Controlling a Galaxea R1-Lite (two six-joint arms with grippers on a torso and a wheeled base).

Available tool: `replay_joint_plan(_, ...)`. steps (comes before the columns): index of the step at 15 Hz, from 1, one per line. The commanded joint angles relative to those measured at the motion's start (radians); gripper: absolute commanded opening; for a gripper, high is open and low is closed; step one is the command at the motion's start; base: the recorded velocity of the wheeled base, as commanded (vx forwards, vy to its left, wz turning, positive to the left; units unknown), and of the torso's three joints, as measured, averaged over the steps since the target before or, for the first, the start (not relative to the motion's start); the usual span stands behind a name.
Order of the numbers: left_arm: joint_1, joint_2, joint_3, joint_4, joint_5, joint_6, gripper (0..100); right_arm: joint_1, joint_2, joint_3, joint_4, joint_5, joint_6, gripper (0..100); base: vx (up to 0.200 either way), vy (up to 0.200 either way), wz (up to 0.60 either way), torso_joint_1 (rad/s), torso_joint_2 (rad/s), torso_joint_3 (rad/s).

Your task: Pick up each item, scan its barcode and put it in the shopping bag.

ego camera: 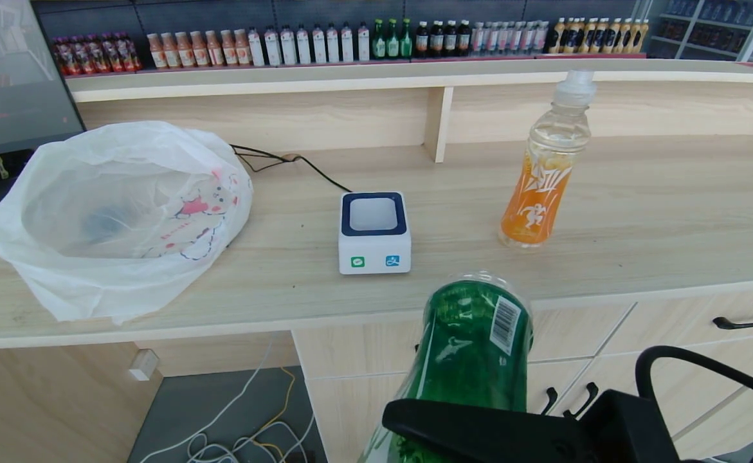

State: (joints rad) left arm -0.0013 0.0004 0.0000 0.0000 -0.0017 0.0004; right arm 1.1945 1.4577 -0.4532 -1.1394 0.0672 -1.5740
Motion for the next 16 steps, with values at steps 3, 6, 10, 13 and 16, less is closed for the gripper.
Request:
replay_joint_plan(3,0.0,0.0,0.0,0.0,0.0,0.001,100,-0.013,0.02,0.024,0.0,0.002,0.183,0,0.0,0.0,0.0,0.0,0.0,0.0)
replay_joint_plan(6,0.0,0.0,0.0,0.0,0.0,0.0,100,-0.018,0.018,0.011,-0.01,0.013,0.364,0,0.0,0.0,0.0,0.0,0.0,0.0)
replay_joint_plan(10,0.0,0.0,0.0,0.0,0.0,0.0,100,-0.027,0.018,-0.059,-0.003,0.026,0.491,0,0.0,0.0,0.0,0.0,0.0,0.0)
replay_joint_plan(13,0.0,0.0,0.0,0.0,0.0,0.001,100,-0.027,0.05,-0.065,-0.011,0.091,0.632,0,0.0,0.0,0.0,0.0,0.0,0.0)
replay_joint_plan(16,0.0,0.0,0.0,0.0,0.0,0.0,100,-0.065,0.041,-0.076,-0.017,0.039,0.704,0,0.0,0.0,0.0,0.0,0.0,0.0)
